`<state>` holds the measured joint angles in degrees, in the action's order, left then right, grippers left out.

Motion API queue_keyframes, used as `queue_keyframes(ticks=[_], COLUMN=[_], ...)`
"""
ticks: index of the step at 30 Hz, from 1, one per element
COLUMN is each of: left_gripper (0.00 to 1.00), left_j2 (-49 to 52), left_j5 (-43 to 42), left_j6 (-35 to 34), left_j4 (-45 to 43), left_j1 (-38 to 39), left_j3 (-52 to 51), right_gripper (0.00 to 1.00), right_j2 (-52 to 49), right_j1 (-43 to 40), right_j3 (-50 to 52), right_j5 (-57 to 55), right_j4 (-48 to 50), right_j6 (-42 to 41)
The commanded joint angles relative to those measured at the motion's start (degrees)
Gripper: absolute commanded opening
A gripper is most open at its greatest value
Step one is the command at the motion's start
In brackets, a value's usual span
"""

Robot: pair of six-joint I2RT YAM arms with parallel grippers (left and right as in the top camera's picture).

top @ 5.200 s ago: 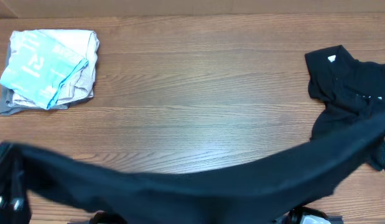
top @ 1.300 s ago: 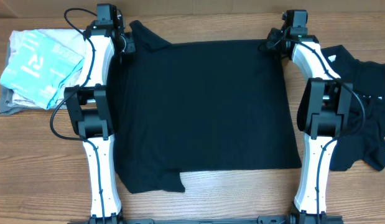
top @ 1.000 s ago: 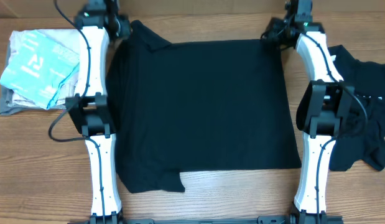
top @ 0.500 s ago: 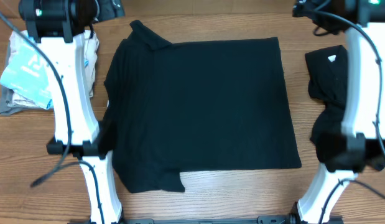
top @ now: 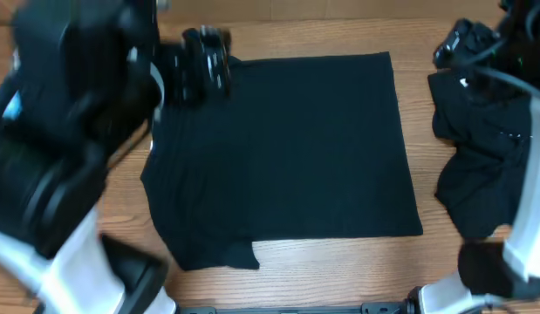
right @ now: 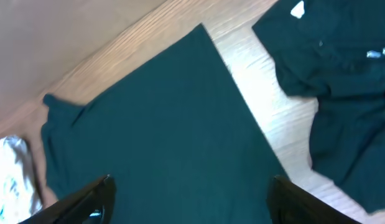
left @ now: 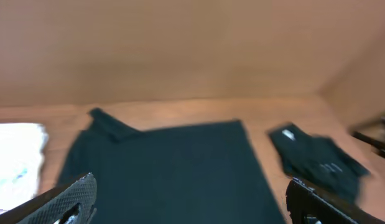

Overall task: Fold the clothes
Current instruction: 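Move both grippers down to the t-shirt's front hem corners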

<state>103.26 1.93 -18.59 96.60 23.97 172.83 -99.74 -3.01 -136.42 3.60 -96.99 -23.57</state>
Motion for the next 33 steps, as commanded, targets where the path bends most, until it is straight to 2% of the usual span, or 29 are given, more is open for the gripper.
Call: queue_keyframes(ticks=[1,9,12,17,21,25,28,33], left_gripper=[1.0,1.0,1.0,1.0,1.0,1.0,1.0,1.0], left_j2=[-8.15,-28.61,-35.34,-38.56,-36.5,-34.97,-35.06,-35.08], left_j5=[-0.42,5.66,7.72,8.09,6.1,0.48,-3.06,-3.54], left_j6=[-4.68,-17.18,-22.88,-26.29,-27.76,-26.25,-24.3,-23.65], left_j4=[0.2,0.2,0.2,0.2,-0.17,-6.05,-11.3,-17.31], left_j1=[5.05,6.78,6.78,6.78,6.78,6.78,6.78,5.44], left_j3=[-10.34,-47.17,-62.29,-80.17,-92.56,-102.95,-109.0,-117.35], right_gripper=[0.82,0.87,0.87,0.87,0.87,0.88,0.88,0.88], right_j2=[10.95,29.27,31.54,30.12,27.56,25.16,24.17,23.1], right_j1=[-0.22,-0.22,-0.22,-0.22,-0.24,-0.28,-0.28,-0.28], right_j3=[8.41,40.28,51.54,65.05,73.29,78.99,81.05,81.22], right_j5=[2.03,1.05,1.44,3.15,2.47,2.51,2.49,2.49], right_j4=[-0.07,3.8,7.72,16.13,21.88,25.51,27.91,29.27], right_j6=[-0.74,-2.23,-3.98,-5.27,-7.67,-9.31,-9.29,-9.05])
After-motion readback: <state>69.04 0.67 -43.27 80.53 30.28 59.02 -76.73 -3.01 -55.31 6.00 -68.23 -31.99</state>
